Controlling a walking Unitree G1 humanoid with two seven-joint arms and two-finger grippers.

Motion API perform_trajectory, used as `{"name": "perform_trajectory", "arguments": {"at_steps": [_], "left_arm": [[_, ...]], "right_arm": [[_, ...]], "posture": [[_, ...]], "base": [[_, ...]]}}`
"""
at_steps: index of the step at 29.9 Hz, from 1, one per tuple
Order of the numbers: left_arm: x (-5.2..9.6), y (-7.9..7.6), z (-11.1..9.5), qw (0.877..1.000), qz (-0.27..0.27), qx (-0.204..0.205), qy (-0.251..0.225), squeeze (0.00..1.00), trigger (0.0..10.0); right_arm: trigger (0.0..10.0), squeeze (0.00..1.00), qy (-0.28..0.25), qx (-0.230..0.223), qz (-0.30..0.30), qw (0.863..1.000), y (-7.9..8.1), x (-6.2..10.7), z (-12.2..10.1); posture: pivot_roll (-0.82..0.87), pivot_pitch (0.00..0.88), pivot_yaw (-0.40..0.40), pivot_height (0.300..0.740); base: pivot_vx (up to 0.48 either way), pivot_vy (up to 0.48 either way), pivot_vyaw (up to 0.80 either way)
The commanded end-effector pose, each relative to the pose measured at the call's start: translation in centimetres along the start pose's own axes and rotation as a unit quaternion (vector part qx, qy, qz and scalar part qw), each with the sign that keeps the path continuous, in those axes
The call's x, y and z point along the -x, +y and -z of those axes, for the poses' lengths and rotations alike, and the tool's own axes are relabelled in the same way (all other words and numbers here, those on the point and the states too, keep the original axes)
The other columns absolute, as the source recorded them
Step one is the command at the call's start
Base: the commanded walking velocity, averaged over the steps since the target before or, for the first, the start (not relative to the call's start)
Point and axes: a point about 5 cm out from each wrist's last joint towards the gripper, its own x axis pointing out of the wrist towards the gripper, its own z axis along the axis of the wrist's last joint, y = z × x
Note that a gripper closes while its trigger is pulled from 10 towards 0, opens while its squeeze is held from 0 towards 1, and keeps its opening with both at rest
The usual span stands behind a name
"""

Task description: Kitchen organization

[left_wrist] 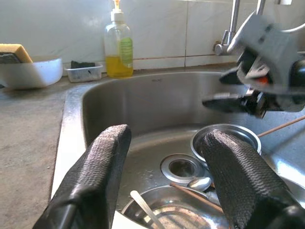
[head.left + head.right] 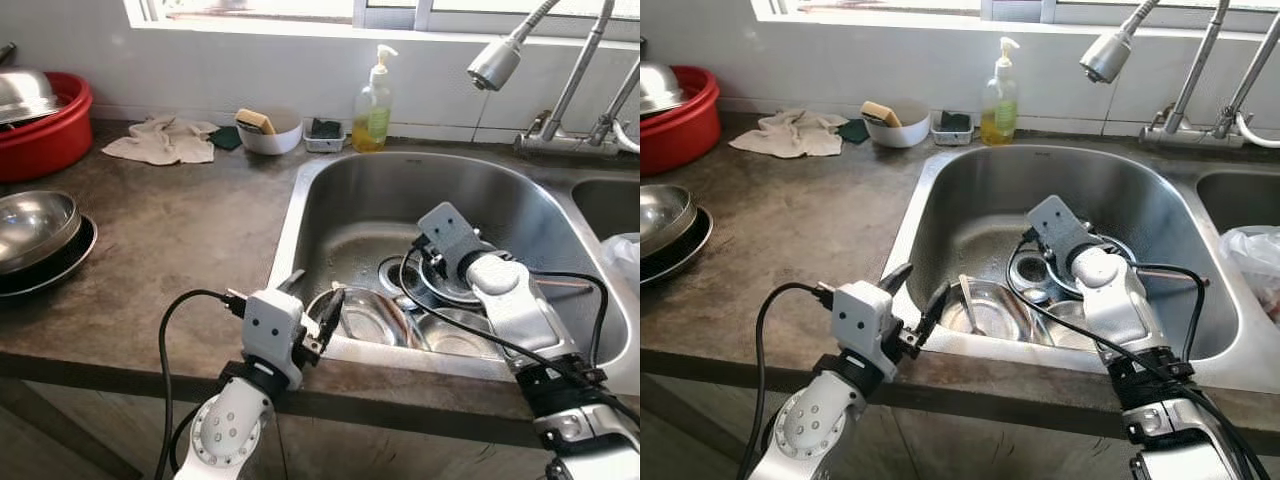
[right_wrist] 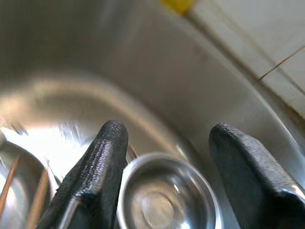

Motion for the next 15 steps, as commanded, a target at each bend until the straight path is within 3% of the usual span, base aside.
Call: {"name": "perform_trajectory", "arguments": {"at_steps": [1, 5, 10, 15], "left_arm": [[0.0, 0.0, -0.2, 1.0, 0.0, -0.003, -0.002, 0.0, 10.0], [-0.2, 0.1, -0.2, 1.0, 0.0, -0.005, -0.003, 0.0, 10.0], [-0.3, 0.3, -0.4, 1.0, 0.002, -0.009, -0.007, 0.0, 10.0], [0.1, 0.3, -0.4, 1.0, 0.0, -0.007, -0.004, 0.0, 10.0]], "right_arm": [[10.0, 0.0, -0.045, -0.033, 0.023, 0.998, -0.5, 0.7, -1.3], [10.0, 0.0, -0.108, -0.072, 0.052, 0.99, -0.4, 2.8, -2.9], [10.0, 0.0, -0.134, -0.1, 0.064, 0.984, -0.2, 4.8, -3.1], [10.0, 0.0, -0.161, -0.155, 0.04, 0.974, 2.4, 8.1, -2.0]], "posture": [[0.17, 0.089, -0.042, 0.74], [0.16, 0.08, -0.033, 0.74], [0.16, 0.07, -0.033, 0.74], [0.14, 0.058, -0.024, 0.74]], "base": [[0.0, 0.0, 0.0], [0.0, 0.0, 0.0], [0.0, 0.0, 0.0], [0.0, 0.0, 0.0]]}}
